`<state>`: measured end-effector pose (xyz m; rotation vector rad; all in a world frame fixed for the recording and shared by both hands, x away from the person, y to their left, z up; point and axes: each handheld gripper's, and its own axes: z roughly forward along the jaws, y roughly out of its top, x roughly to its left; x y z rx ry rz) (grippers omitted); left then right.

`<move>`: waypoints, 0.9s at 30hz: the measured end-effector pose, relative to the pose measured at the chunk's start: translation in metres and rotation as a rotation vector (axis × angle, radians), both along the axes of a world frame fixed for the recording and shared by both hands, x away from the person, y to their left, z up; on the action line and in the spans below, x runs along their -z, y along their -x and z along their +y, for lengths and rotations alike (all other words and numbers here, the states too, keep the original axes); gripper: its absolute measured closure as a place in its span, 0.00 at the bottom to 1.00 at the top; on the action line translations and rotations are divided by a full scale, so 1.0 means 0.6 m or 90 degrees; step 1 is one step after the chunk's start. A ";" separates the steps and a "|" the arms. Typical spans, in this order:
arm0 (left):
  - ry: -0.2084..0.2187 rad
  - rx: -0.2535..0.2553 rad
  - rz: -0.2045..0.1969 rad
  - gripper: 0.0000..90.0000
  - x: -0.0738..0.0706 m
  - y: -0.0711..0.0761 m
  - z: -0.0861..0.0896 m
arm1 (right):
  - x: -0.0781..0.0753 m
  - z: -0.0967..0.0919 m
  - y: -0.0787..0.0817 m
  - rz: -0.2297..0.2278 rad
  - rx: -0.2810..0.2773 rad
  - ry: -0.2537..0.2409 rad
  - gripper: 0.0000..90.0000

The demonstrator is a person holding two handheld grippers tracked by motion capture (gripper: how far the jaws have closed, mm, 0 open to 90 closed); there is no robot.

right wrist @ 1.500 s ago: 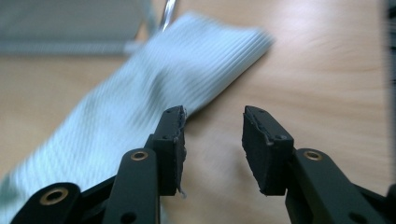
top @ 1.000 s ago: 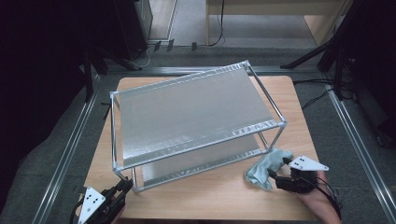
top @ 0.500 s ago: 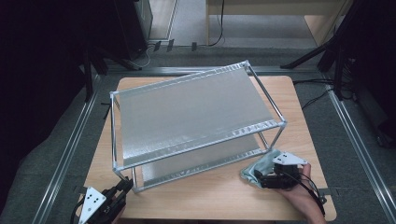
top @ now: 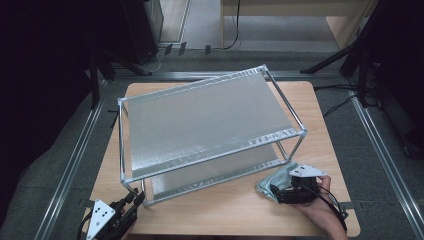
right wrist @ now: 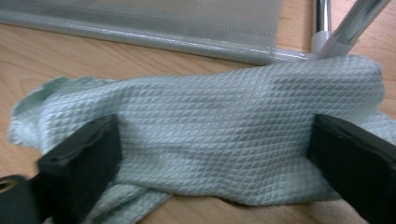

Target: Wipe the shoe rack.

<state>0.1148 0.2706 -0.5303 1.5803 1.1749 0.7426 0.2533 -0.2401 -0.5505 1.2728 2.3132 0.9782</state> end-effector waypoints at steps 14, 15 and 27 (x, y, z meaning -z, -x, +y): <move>-0.013 0.002 -0.005 0.89 0.000 -0.003 0.002 | -0.006 -0.026 0.016 -0.010 -0.091 -0.072 0.85; -0.013 0.002 -0.005 0.89 0.000 -0.003 0.002 | -0.006 -0.026 0.016 -0.010 -0.091 -0.072 0.85; -0.011 0.009 -0.005 0.89 0.001 -0.004 0.006 | -0.153 -0.077 0.007 -0.232 0.130 -0.119 0.86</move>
